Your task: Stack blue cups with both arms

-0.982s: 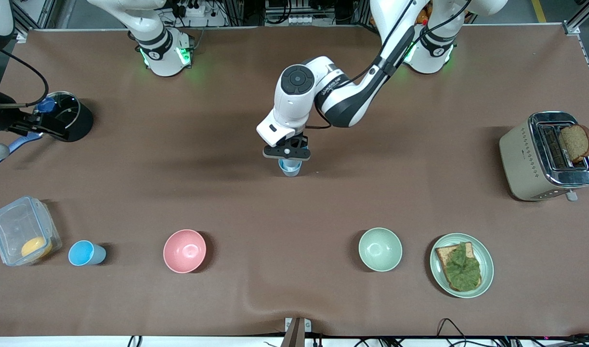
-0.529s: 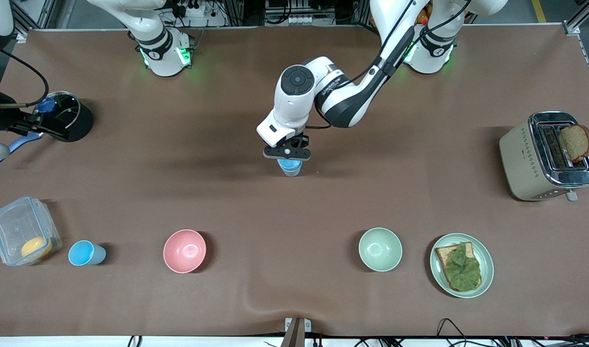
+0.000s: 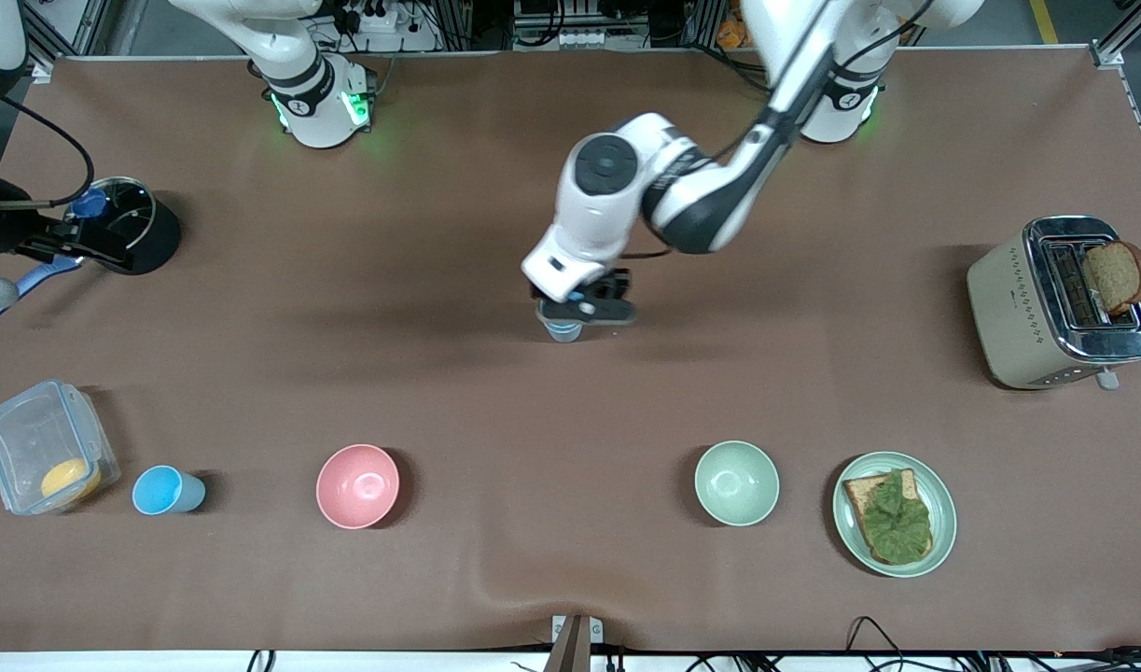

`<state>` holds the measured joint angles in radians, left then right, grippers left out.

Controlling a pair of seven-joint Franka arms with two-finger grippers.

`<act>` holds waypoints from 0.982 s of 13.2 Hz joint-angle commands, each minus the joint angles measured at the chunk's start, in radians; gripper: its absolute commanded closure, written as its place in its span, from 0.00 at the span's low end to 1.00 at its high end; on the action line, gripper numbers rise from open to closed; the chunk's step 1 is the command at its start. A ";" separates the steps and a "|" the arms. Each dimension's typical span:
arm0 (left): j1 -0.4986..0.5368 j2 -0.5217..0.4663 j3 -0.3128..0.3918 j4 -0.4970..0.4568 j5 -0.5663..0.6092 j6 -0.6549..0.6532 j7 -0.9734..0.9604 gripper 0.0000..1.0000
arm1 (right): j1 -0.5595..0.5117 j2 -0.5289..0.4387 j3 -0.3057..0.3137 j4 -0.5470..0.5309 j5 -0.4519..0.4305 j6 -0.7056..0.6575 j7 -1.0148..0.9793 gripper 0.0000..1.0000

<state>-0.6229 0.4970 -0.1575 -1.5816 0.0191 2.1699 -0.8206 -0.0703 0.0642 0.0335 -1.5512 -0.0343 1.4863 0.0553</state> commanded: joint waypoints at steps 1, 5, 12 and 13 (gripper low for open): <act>0.148 -0.220 -0.008 -0.179 0.024 -0.051 0.059 0.00 | -0.008 0.003 0.009 0.008 -0.018 -0.008 0.001 0.00; 0.380 -0.452 -0.008 -0.278 0.021 -0.232 0.337 0.00 | -0.006 0.003 0.009 0.010 -0.016 -0.001 0.005 0.00; 0.572 -0.627 0.111 -0.276 -0.005 -0.418 0.699 0.00 | -0.006 0.003 0.009 0.010 -0.018 -0.004 0.003 0.00; 0.580 -0.634 0.140 -0.275 -0.004 -0.426 0.724 0.00 | -0.006 0.003 0.009 0.010 -0.018 -0.003 0.003 0.00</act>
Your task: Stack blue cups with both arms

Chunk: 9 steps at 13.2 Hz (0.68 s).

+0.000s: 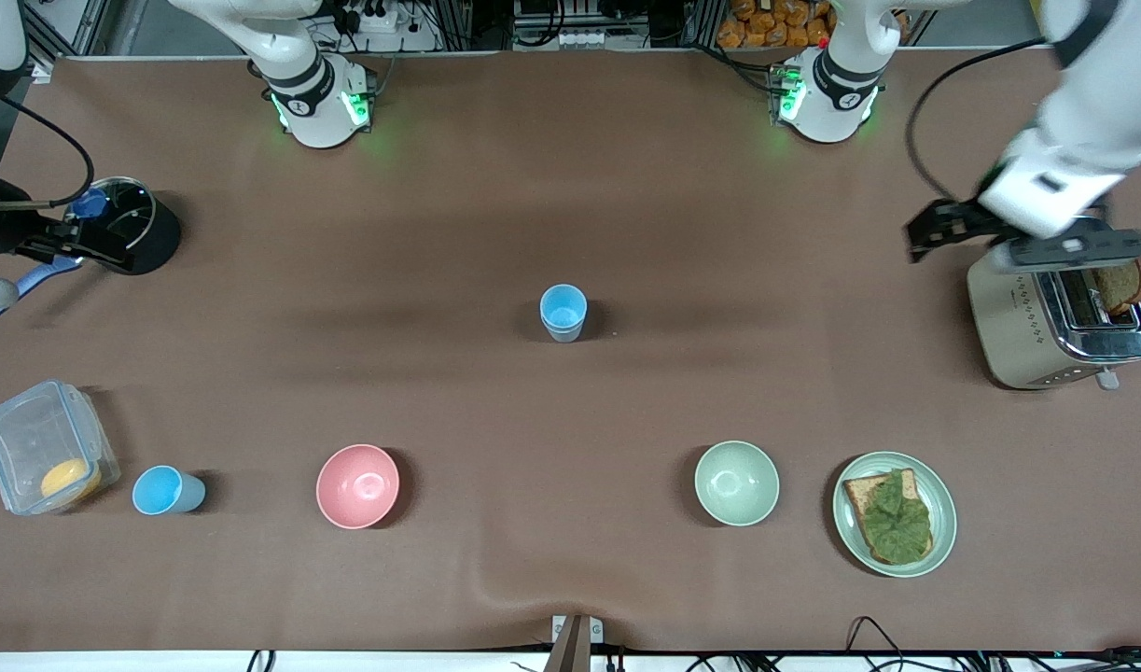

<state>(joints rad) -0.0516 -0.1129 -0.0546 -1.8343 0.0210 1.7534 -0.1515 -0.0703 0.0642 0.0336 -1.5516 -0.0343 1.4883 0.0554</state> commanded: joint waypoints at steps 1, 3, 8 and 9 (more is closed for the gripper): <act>0.027 -0.027 0.044 -0.022 -0.006 -0.017 0.072 0.00 | -0.006 0.003 0.009 0.010 -0.018 -0.006 0.003 0.00; 0.047 -0.013 0.039 0.007 -0.004 -0.049 0.052 0.00 | -0.003 0.002 0.009 0.011 -0.018 -0.008 0.004 0.00; 0.058 0.001 0.044 0.046 -0.004 -0.089 0.055 0.00 | -0.005 0.002 0.009 0.010 -0.018 -0.008 0.001 0.00; 0.071 0.001 0.044 0.047 -0.004 -0.089 0.070 0.00 | -0.005 0.002 0.009 0.010 -0.018 -0.010 0.003 0.00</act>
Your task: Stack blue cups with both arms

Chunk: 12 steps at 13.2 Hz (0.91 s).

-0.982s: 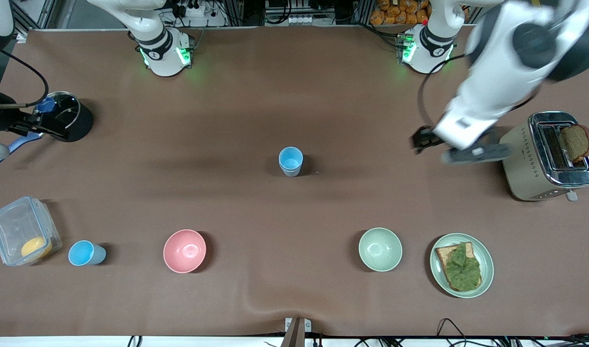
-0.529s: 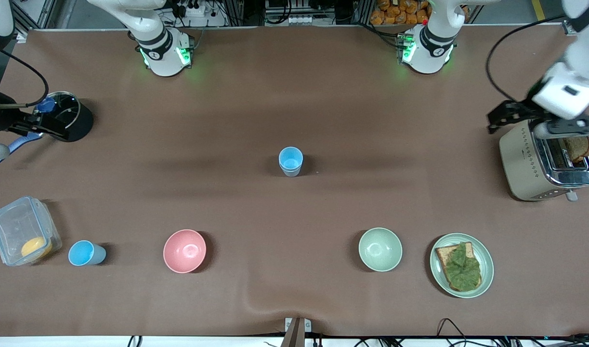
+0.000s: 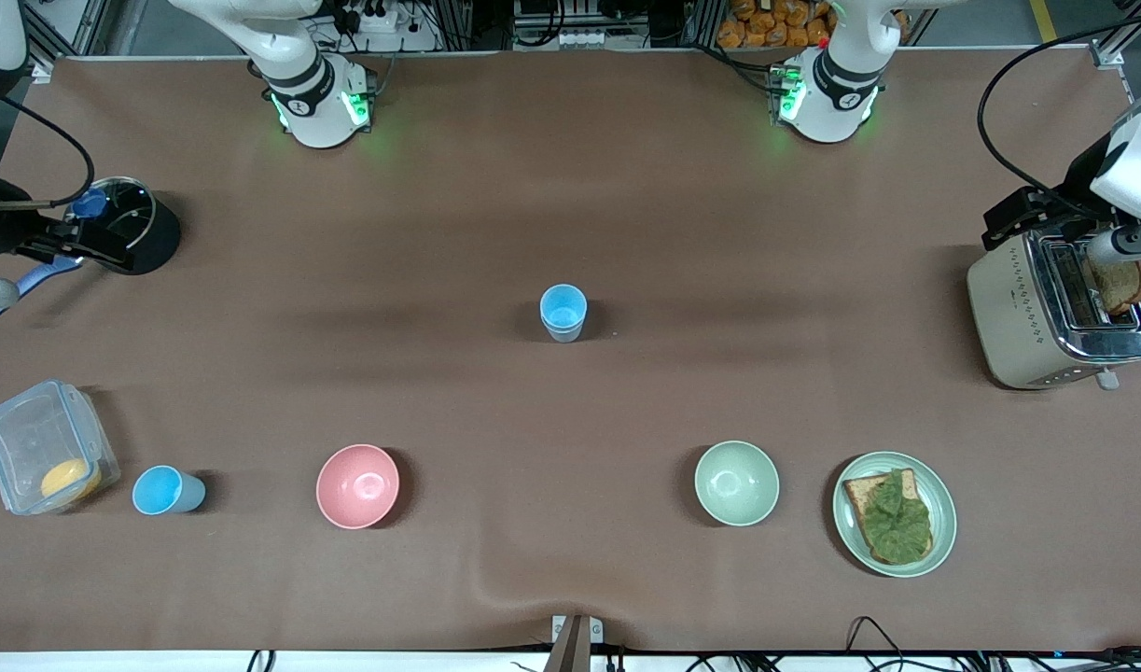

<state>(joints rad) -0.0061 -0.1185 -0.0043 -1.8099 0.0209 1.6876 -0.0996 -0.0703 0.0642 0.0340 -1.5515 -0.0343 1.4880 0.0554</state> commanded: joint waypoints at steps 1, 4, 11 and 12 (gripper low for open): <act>0.043 0.010 -0.006 0.037 -0.004 -0.023 0.024 0.00 | -0.005 0.002 0.009 0.010 -0.018 -0.009 0.003 0.00; 0.041 0.036 -0.009 0.089 -0.006 -0.040 0.008 0.00 | -0.005 0.002 0.009 0.008 -0.018 -0.011 0.001 0.00; 0.043 0.033 -0.011 0.124 -0.006 -0.043 0.006 0.00 | -0.006 0.002 0.009 0.008 -0.016 -0.011 -0.006 0.00; 0.044 0.033 -0.011 0.124 -0.006 -0.042 0.006 0.00 | -0.006 0.002 0.009 0.008 -0.018 -0.009 -0.006 0.00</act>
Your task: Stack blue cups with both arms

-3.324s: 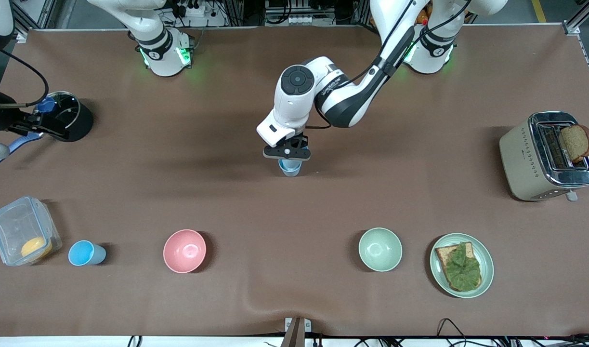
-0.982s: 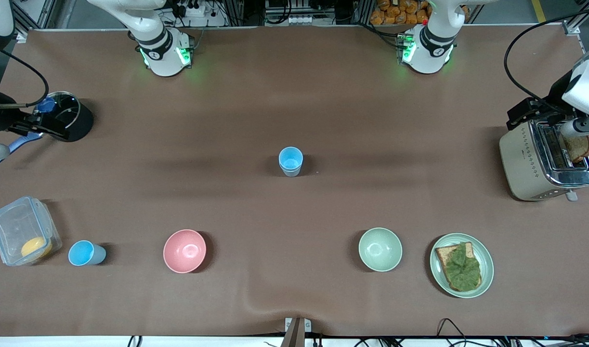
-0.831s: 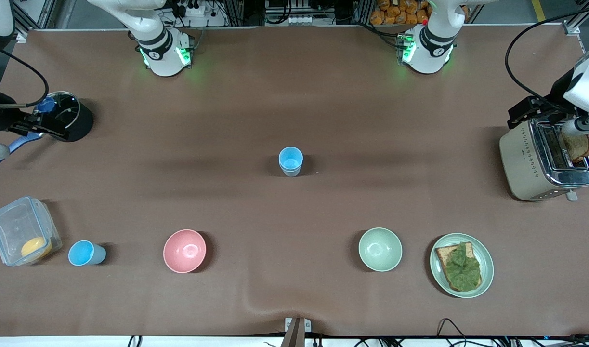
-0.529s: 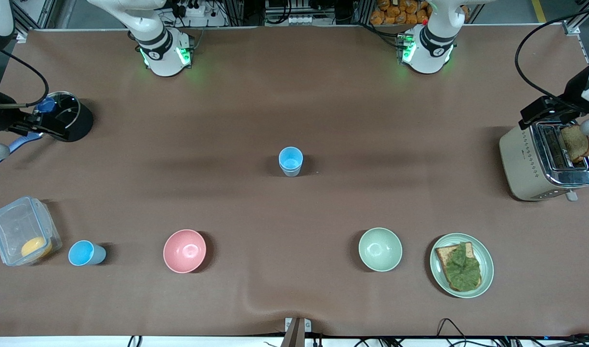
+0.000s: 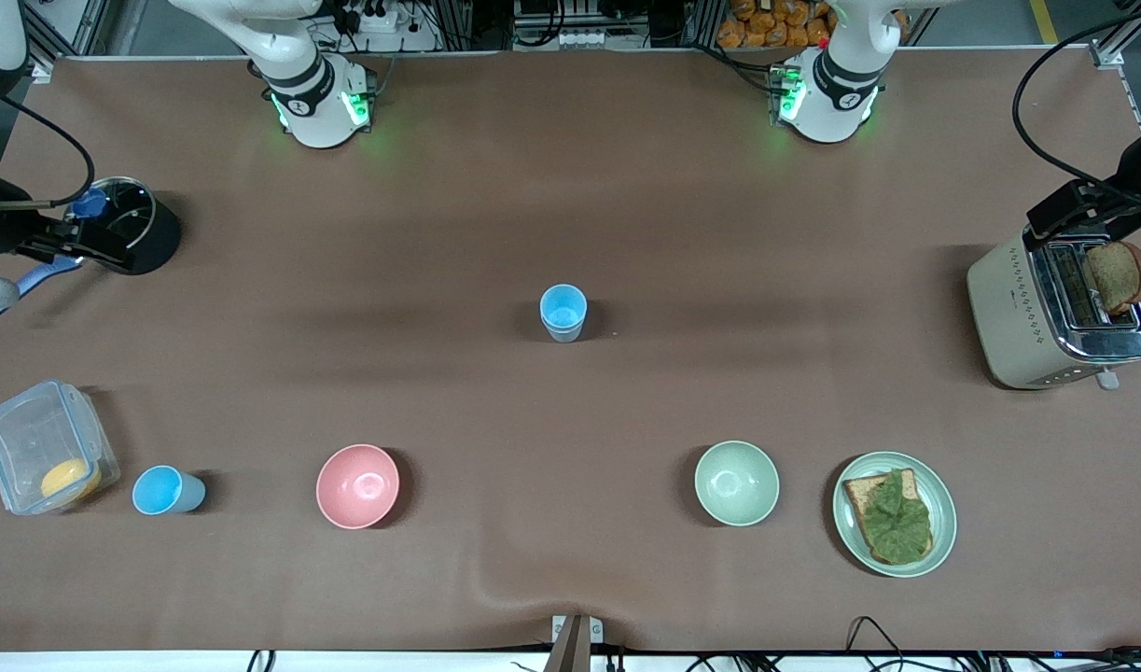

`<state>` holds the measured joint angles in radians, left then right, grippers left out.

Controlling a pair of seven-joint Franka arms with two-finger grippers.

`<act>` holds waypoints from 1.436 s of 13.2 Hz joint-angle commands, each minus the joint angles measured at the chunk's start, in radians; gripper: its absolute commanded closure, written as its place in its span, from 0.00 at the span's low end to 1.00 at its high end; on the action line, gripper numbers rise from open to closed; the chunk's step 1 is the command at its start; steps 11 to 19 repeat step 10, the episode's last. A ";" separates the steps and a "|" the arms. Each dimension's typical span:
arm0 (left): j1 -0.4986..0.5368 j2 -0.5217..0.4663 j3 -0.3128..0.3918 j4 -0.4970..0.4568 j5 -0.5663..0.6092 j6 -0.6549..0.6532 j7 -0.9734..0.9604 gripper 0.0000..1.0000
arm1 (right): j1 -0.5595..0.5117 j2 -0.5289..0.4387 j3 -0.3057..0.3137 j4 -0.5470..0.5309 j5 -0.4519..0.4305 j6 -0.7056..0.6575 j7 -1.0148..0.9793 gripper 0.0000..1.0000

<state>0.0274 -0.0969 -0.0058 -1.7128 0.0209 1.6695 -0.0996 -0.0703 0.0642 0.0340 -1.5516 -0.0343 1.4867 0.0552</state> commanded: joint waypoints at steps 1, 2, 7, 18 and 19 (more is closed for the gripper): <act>0.011 0.013 -0.008 0.027 -0.007 -0.024 0.003 0.00 | -0.006 0.002 0.009 0.008 -0.018 -0.009 -0.005 0.00; 0.012 0.014 -0.008 0.028 -0.006 -0.024 0.003 0.00 | -0.006 0.002 0.009 0.008 -0.018 -0.009 -0.005 0.00; 0.011 0.014 -0.008 0.028 -0.006 -0.024 0.003 0.00 | -0.006 0.002 0.009 0.008 -0.018 -0.011 0.002 0.00; 0.012 0.016 -0.008 0.030 -0.006 -0.024 0.005 0.00 | -0.006 0.002 0.009 0.008 -0.016 -0.016 0.000 0.00; 0.012 0.016 -0.008 0.030 -0.006 -0.024 0.005 0.00 | -0.006 0.002 0.009 0.008 -0.016 -0.016 0.000 0.00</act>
